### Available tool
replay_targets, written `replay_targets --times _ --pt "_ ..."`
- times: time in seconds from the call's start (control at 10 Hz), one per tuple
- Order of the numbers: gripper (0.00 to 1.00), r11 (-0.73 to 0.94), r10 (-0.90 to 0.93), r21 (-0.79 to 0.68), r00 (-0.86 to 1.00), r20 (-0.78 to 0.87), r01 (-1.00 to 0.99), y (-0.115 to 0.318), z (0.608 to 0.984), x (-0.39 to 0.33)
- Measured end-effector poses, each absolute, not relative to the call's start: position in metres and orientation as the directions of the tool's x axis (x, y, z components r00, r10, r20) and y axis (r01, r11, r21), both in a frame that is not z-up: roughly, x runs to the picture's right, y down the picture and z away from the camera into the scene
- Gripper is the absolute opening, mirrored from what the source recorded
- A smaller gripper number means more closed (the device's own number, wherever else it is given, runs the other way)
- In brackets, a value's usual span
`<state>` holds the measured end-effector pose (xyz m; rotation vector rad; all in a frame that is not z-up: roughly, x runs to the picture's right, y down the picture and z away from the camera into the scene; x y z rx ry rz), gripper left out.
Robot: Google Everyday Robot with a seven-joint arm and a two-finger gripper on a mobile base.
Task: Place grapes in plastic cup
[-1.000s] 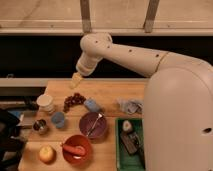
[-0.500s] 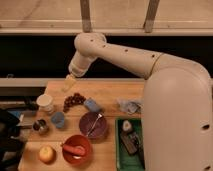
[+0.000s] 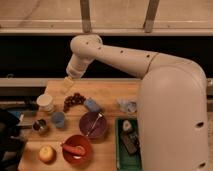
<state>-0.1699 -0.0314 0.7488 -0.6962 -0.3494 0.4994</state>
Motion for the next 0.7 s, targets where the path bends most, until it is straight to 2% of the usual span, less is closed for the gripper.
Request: replay_targets --times 0.4,0.7 --pt "0.8 0.603 0.597 -0.718 0.794 0.114 -0.349 -0.001 0.796 -0.163" --pt "0.8 0.602 0.579 -0.727 0.807 0.113 -0.33 -0.005 0.831 -0.17"
